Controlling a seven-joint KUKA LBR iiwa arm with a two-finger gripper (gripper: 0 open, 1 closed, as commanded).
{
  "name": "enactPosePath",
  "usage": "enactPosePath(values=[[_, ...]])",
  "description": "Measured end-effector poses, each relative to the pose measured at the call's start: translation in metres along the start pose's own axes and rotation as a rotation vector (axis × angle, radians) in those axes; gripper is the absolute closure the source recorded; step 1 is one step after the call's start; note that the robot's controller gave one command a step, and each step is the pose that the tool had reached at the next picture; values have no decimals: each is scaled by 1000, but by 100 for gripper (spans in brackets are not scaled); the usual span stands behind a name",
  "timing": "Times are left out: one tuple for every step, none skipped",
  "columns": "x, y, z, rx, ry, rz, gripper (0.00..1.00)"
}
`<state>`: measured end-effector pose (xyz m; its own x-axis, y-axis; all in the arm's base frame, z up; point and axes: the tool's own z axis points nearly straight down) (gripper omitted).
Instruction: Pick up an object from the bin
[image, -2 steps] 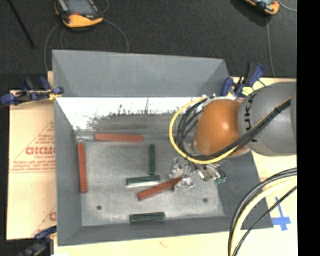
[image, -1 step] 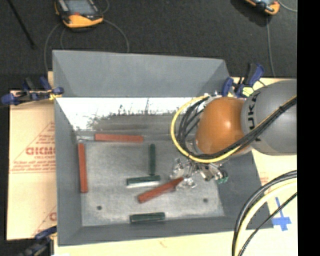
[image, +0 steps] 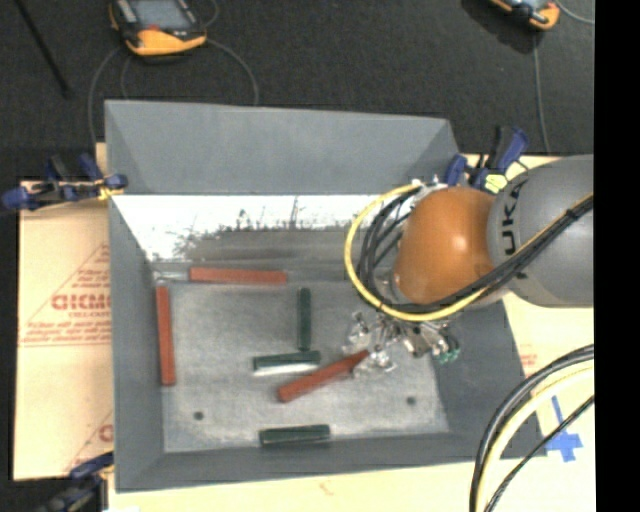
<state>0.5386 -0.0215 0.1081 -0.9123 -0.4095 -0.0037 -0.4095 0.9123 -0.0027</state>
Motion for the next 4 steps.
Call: enactPosePath(values=[[0, -1, -7, 0, -1, 1, 100], [0, -1, -13, 0, 0, 1, 100], [1, 0, -22, -3, 6, 1, 100], [1, 0, -40, -3, 6, 1, 100]])
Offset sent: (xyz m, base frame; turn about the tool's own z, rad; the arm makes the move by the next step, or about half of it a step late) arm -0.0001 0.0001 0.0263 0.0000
